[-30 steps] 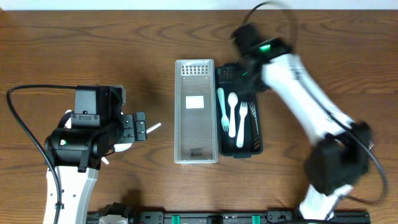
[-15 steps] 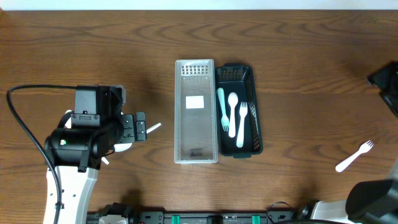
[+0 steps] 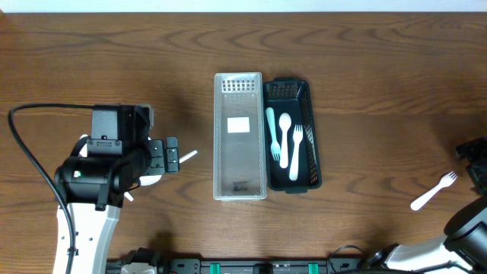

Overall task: Pack container
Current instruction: 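Grasp a third white fork with the right gripper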

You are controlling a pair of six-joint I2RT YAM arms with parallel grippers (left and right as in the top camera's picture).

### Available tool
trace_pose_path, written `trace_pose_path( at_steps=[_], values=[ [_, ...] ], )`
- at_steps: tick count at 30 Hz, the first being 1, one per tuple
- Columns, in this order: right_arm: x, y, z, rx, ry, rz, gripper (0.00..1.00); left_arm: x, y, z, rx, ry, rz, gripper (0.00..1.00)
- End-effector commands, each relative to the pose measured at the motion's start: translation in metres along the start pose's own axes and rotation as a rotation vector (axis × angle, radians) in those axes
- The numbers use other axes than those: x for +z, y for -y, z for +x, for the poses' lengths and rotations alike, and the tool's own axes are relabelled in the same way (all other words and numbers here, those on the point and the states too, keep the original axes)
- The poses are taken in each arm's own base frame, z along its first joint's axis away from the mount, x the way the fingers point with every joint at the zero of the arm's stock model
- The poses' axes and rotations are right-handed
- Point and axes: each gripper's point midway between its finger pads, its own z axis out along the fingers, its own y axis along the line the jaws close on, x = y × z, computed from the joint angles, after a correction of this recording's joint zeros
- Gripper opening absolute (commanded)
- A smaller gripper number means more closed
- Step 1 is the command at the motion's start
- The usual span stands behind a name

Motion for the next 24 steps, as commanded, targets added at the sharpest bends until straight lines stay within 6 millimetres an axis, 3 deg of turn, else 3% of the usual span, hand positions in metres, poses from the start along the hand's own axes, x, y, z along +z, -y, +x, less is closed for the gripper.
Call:
trace_pose_path(
  at_steps=[1,7,12,24],
  values=[
    [0.02,0.005,0.007,-0.021,-0.037,0.017,0.79,-0.002,-0.001,-0.003,-0.011,0.008,0.001,0.98],
    [0.045,0.004,0.008,-0.038,-0.06,0.027,0.79,-0.002,-0.001,-0.003,-0.011,0.008,0.002,0.98],
    [0.057,-0.004,0.005,-0.094,-0.057,0.013,0.81,-0.002,-0.001,-0.003,-0.011,0.008,0.002,0.98],
    [0.08,-0.01,0.022,-0.187,-0.125,0.038,0.83,-0.002,0.0,-0.004,-0.011,0.012,0.002,0.98]
  ],
)
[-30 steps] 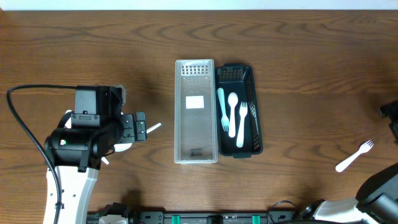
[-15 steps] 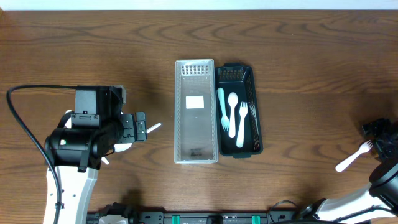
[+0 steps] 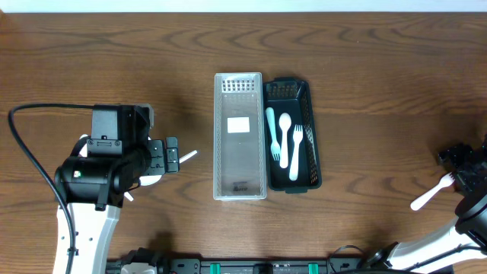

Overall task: Pack container
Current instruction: 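Grasp a third white fork with the right gripper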

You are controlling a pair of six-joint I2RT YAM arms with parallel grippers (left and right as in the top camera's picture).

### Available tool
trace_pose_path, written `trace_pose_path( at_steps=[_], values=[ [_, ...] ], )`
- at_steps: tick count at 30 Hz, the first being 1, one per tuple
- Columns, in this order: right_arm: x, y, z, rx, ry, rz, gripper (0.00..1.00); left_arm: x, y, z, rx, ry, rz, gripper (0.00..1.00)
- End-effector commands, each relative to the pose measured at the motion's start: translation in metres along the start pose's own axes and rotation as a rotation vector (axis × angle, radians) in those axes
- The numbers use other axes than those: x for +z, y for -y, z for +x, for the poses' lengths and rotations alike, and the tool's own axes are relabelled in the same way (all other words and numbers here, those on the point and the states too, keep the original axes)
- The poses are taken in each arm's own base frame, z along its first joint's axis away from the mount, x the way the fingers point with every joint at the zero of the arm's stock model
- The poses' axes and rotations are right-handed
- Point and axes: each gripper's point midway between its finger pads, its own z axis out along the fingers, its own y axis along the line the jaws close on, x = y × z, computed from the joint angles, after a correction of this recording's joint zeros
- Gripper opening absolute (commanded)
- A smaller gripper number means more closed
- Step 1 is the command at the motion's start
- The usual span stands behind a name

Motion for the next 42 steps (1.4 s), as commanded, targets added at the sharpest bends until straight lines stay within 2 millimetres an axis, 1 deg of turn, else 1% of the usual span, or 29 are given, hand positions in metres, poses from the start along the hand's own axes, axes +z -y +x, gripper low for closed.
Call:
trace_pose_path(
  at_steps=[1,3,7,8,17,19,22,28,31,33,35,37,39,42],
  values=[
    [0.022,-0.001,0.017,-0.056,-0.073,0.038,0.8,-0.002,0.0,-0.004,-0.011,0.014,0.002,0.98],
    [0.022,-0.001,0.018,-0.056,-0.077,0.039,0.72,-0.002,0.0,-0.005,-0.011,0.016,0.003,0.98],
    [0.022,0.0,0.018,-0.056,-0.078,0.04,0.47,-0.002,0.0,-0.005,-0.011,0.018,0.003,0.98],
    [0.022,0.0,0.019,-0.056,-0.079,0.041,0.45,-0.002,0.0,-0.005,-0.011,0.018,0.003,0.98],
    [0.022,0.0,0.019,-0.056,-0.081,0.041,0.43,-0.002,0.0,-0.005,-0.011,0.018,0.003,0.98],
    [0.022,0.0,0.019,-0.056,-0.081,0.041,0.41,-0.002,0.0,-0.005,-0.011,0.017,0.003,0.98],
    [0.022,0.0,0.02,-0.056,-0.084,0.042,0.35,-0.002,0.0,-0.005,-0.011,0.018,0.003,0.98],
    [0.022,0.001,0.021,-0.057,-0.089,0.044,0.35,-0.002,0.0,-0.005,-0.011,0.018,0.003,0.98],
    [0.022,0.001,0.022,-0.058,-0.094,0.046,0.3,-0.002,0.0,-0.005,-0.011,0.018,0.003,0.98],
    [0.021,0.0,0.023,-0.061,-0.094,0.046,0.24,-0.002,0.0,-0.005,-0.011,0.018,0.003,0.98],
    [0.018,-0.004,0.022,-0.071,-0.087,0.039,0.23,-0.002,0.0,-0.005,-0.011,0.018,0.002,0.98],
    [0.011,-0.014,0.021,-0.108,-0.072,0.017,0.23,-0.002,0.0,-0.005,-0.011,0.018,0.003,0.98],
    [-0.003,-0.029,0.018,-0.157,-0.037,-0.013,0.23,-0.002,0.0,-0.005,-0.011,0.018,0.003,0.98],
    [-0.038,-0.059,0.015,-0.259,0.047,-0.053,0.23,-0.002,0.0,-0.005,-0.011,0.018,0.003,0.98]
  ],
)
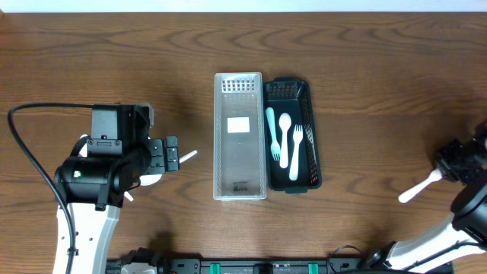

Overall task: Pack container
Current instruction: 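Grasp a third white fork with the right gripper, then carry the third fork into the black basket and release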

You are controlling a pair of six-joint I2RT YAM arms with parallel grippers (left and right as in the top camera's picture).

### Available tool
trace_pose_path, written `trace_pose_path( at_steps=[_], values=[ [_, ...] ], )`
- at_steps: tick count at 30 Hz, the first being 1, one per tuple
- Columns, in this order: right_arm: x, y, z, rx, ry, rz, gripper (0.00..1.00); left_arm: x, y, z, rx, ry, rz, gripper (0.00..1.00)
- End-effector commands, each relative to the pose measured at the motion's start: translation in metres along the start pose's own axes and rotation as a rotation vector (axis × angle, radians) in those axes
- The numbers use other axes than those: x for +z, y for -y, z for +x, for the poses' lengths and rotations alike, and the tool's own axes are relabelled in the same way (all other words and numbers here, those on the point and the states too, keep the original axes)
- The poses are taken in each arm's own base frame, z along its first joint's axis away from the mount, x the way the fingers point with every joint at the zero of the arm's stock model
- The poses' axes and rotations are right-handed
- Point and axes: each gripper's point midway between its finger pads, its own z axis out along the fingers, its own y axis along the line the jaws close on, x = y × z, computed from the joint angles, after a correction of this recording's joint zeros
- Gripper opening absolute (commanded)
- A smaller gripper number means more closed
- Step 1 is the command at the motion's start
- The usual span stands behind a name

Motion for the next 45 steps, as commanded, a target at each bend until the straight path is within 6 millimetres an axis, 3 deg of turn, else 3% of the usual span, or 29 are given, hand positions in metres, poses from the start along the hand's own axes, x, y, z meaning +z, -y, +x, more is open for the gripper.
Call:
trace_pose_path(
  at_steps=[1,4,6,8,11,15,20,25,29,32,36,41,45],
  values=[
    [-0.049,-0.045,-0.008,-0.156,0.122,-0.06,0.23,-0.002,-0.001,-0.003,-0.011,0.01,0.001,0.98],
    [-0.094,-0.09,0.005,-0.3,0.198,-0.13,0.22,-0.002,0.0,-0.003,-0.011,0.01,0.002,0.98],
    [-0.134,-0.132,0.027,-0.419,0.258,-0.194,0.22,-0.002,-0.001,-0.003,-0.011,0.01,0.001,0.98],
    [-0.162,-0.161,0.048,-0.511,0.298,-0.242,0.22,-0.002,0.0,-0.003,-0.011,0.01,0.002,0.98],
    [-0.2,-0.208,0.092,-0.66,0.35,-0.316,0.23,-0.002,0.0,-0.003,-0.011,0.01,0.002,0.98],
    [-0.226,-0.26,0.161,-0.837,0.374,-0.409,0.23,-0.002,0.0,-0.003,-0.011,0.01,0.002,0.98],
    [-0.215,-0.294,0.23,-0.959,0.33,-0.449,0.23,-0.002,0.0,-0.003,-0.011,0.01,0.002,0.98],
    [-0.165,-0.31,0.267,-1.031,0.224,-0.366,0.22,-0.002,0.0,-0.003,-0.011,0.01,0.002,0.98],
    [-0.13,-0.312,0.276,-1.056,0.165,-0.293,0.24,-0.002,0.0,-0.003,-0.011,0.01,0.002,0.98],
    [-0.117,-0.312,0.277,-1.059,0.142,-0.264,0.29,-0.002,0.0,-0.003,-0.011,0.01,0.002,0.98],
    [-0.117,-0.313,0.276,-1.072,0.148,-0.267,0.41,-0.002,0.0,-0.003,-0.011,0.01,0.002,0.98],
    [-0.119,-0.316,0.276,-1.094,0.159,-0.276,0.43,-0.002,-0.001,-0.003,-0.011,0.01,0.001,0.98],
    [-0.133,-0.325,0.27,-1.105,0.199,-0.316,0.45,-0.003,0.0,-0.004,-0.019,0.014,0.002,0.98]
  ],
)
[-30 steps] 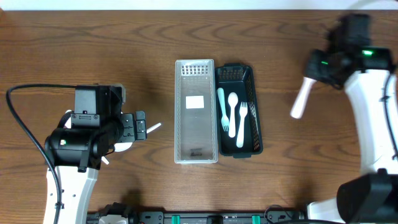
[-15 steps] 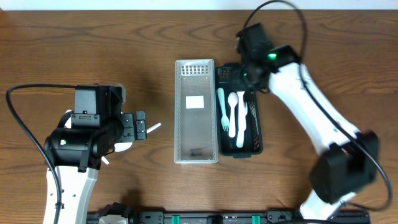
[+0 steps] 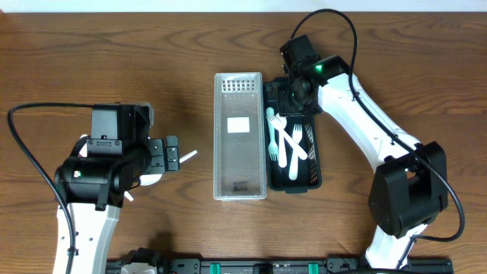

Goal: Pack container

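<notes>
A dark slotted container (image 3: pixel 314 164) stands at the table's middle and holds several white plastic utensils, among them a knife (image 3: pixel 270 137), a spoon (image 3: pixel 284 144) and an upright fork (image 3: pixel 297 148). Another white fork (image 3: pixel 293 141) lies slanted across them. My right gripper (image 3: pixel 292 97) hangs over the container's far end, just beyond that fork's upper tip; its jaws are hidden under the wrist. My left gripper (image 3: pixel 174 153) rests open at the left. A white utensil (image 3: pixel 188 156) pokes out from beneath it on the table.
A clear rectangular tray (image 3: pixel 240 179) with a white label lies flat against the dark container's left side. The right arm stretches from the front right corner across the table. The left arm's black cable loops at the far left.
My right gripper was at the table's right edge, at the tine end of a white fork. It is now over the dark container's far end, and a fork lies slanted inside. The left arm is unchanged.
A white fork lay near the right edge with my right gripper just beyond it. The gripper then stood at the fork's tines, and later the fork sat shifted left under it. Now a fork lies in the dark container. The left arm never moved.
</notes>
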You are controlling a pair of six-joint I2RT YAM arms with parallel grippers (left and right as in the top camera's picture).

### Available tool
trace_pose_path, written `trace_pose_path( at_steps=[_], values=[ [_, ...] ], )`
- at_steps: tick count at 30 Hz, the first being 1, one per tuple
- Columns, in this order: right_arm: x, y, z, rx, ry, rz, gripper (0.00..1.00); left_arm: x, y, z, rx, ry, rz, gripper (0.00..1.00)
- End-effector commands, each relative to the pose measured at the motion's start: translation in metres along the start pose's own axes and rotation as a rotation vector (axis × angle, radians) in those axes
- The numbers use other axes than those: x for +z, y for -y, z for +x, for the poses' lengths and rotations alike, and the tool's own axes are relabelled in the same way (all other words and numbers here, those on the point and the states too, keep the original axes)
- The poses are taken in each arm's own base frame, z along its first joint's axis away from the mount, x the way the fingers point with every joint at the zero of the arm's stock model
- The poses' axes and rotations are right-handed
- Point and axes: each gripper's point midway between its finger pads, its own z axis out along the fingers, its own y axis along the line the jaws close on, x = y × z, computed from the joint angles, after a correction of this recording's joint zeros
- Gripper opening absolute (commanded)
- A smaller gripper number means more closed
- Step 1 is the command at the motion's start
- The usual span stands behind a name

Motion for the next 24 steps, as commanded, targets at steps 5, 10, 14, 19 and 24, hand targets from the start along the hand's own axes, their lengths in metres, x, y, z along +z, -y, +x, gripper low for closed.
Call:
trace_pose_path(
  at_steps=[5,10,14,19,24],
  values=[
    [-0.064,0.006,-0.049,-0.04,0.169,-0.03,0.46,-0.01,-0.006,-0.004,-0.116,0.01,-0.029,0.98],
    [-0.129,0.041,-0.077,0.028,0.288,-0.015,0.46,-0.013,-0.009,0.0,-0.128,-0.005,-0.053,0.98],
    [-0.17,0.107,-0.075,0.201,0.333,0.102,0.46,-0.013,-0.014,0.002,-0.056,-0.014,-0.079,0.98],
    [-0.185,0.198,-0.042,0.475,0.273,0.261,0.47,-0.013,-0.014,0.004,0.253,-0.036,-0.075,0.98],
    [-0.179,0.245,-0.015,0.603,0.196,0.285,0.45,-0.004,-0.014,0.002,0.624,-0.074,-0.063,0.98]
  ],
)
